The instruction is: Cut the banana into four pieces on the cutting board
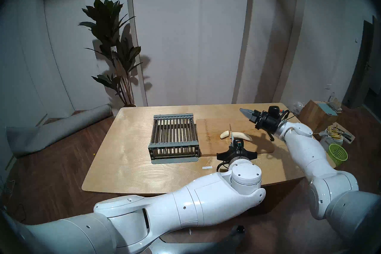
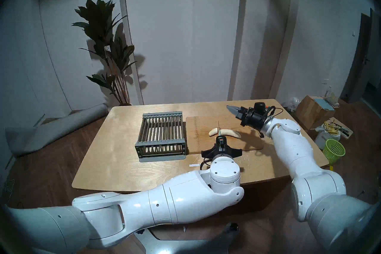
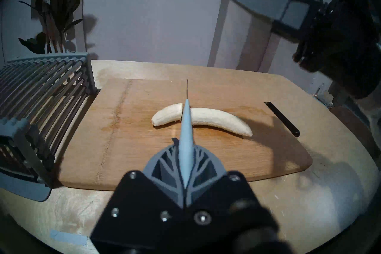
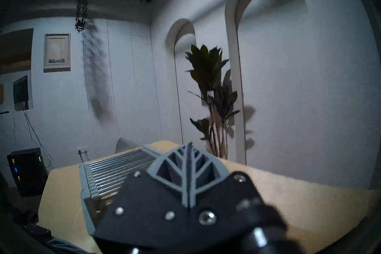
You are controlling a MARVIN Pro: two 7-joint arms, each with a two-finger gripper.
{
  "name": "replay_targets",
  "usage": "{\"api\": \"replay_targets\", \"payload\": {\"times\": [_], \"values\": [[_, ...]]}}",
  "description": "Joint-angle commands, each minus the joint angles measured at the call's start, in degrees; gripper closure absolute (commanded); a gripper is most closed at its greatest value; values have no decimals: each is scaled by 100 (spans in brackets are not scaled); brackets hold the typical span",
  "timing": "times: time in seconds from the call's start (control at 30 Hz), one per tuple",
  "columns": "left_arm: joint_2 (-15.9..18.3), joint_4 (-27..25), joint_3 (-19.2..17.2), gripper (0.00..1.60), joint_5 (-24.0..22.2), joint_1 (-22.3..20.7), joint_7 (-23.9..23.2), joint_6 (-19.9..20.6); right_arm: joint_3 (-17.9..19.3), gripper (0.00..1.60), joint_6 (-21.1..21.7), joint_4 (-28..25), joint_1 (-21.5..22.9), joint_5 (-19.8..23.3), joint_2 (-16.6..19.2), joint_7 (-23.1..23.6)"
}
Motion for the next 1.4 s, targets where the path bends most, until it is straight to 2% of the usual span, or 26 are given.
{"api": "replay_targets", "payload": {"times": [0.0,0.13,0.3,0.5,0.8,0.9,1.17,1.37], "values": [[-57,-215,42,160,198,-182,17,-46,590,160,-26,-432,-256,350,449,-173],[-11,-273,59,160,255,-212,57,-51,944,160,-143,-660,-591,452,575,-346],[52,-393,-25,160,298,-248,169,-122,1306,160,-21,-818,-1059,629,602,-327],[96,-571,-53,160,387,-318,280,-147,1522,160,65,-768,-1522,650,561,-173],[114,-800,38,160,394,-191,397,-143,1762,160,215,-726,-2174,650,473,202],[133,-854,77,160,388,-163,428,-134,1854,160,235,-845,-2404,669,424,316],[167,-990,225,160,326,-108,459,-110,2255,160,208,-1578,-3093,826,376,361],[137,-947,318,160,275,-105,435,-117,2481,160,249,-2034,-3383,892,236,345]]}}
